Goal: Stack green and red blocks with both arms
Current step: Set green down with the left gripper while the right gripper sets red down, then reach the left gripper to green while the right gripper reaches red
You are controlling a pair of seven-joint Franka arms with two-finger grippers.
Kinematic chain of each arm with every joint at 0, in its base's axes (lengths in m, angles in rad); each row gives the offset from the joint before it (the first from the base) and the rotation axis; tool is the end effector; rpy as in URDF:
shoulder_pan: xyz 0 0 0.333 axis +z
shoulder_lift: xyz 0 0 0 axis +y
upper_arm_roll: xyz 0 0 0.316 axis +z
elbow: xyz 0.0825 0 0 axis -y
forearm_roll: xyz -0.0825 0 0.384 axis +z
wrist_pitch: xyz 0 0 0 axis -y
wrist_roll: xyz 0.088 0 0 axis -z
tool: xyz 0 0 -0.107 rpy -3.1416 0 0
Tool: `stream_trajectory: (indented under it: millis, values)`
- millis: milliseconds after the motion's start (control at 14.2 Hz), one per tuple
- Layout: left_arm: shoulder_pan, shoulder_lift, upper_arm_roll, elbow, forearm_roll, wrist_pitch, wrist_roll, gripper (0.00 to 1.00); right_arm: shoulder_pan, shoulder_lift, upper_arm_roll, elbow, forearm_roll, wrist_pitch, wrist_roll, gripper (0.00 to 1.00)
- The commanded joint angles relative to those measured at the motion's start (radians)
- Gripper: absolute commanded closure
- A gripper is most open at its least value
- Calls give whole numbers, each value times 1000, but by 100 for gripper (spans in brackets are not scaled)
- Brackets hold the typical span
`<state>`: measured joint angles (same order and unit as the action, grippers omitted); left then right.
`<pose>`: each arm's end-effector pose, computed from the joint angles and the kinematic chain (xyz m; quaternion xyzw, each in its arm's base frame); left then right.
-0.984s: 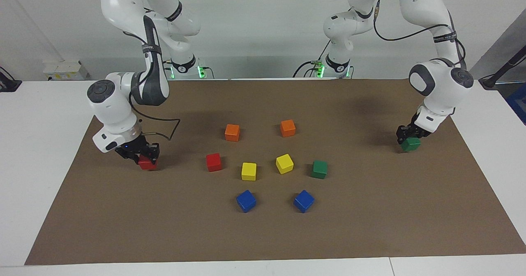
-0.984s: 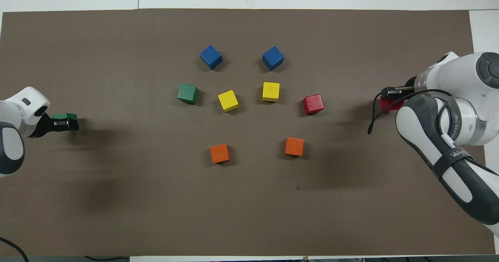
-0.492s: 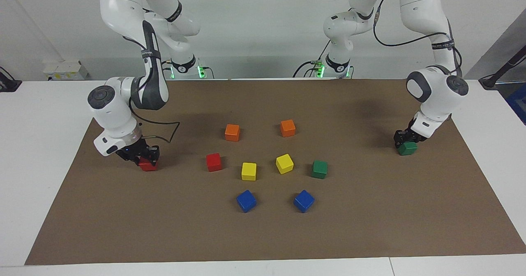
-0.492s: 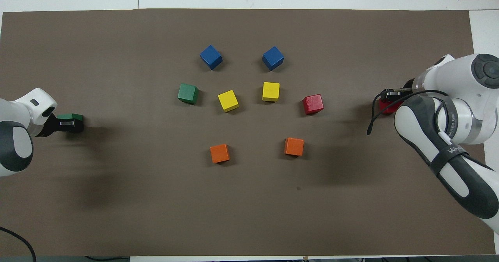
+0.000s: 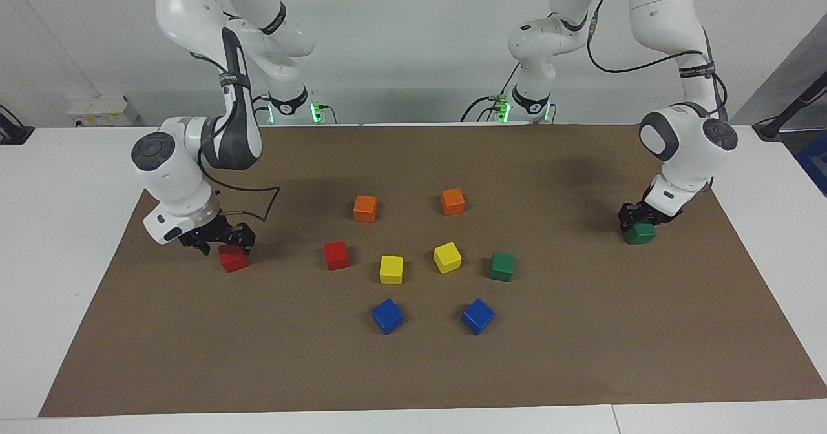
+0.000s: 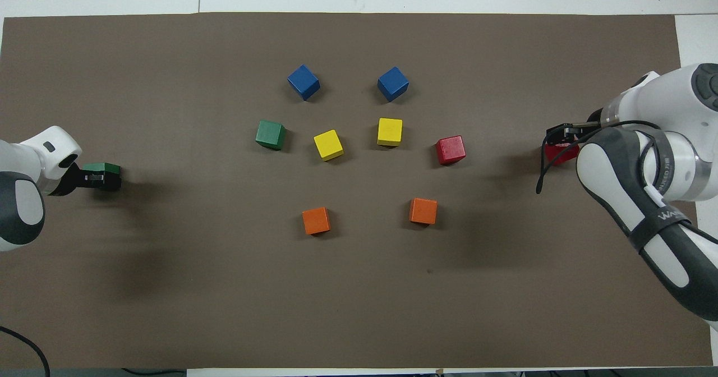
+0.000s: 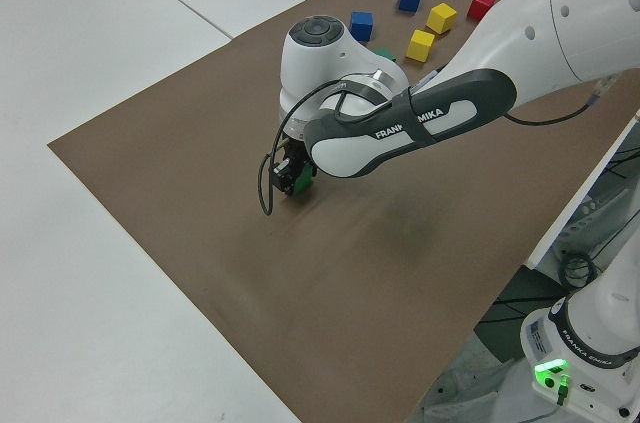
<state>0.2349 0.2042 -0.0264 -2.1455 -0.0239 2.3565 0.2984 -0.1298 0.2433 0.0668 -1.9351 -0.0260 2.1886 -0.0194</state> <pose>0.5526 0.1168 0.3083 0.9993 -0.0362 0.0061 0.0099 0.6063 -0.0409 0.3625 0.9999 -0.0154 0.0053 0.0028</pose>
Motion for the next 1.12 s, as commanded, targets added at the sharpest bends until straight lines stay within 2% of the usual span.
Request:
stream_trajectory:
  millis: [0,211,281,422,562,844,1055]
  values:
    - [4,-5,-4,120,-4,-159,24,0,27,-93,11,63,-6,-155,-7,0]
    - [-17,-9,-7,270,-2,-331,9,0,149,-90,11,229,-11,-337,170,0]
    - [-52,-3,-6,321,-4,-376,-23,0,209,-88,11,244,-11,-349,258,0]
    - [-123,10,-7,401,-5,-416,-173,0,315,-79,13,237,-12,-317,378,0]
    - [-189,32,-9,435,-13,-404,-229,0,373,-67,11,225,-12,-268,423,0]
    - [-304,53,-7,466,-76,-369,-234,0,411,0,15,212,-11,-156,455,0]
    - [-391,134,-9,512,-76,-306,-234,0,391,34,14,200,-11,-92,452,0]
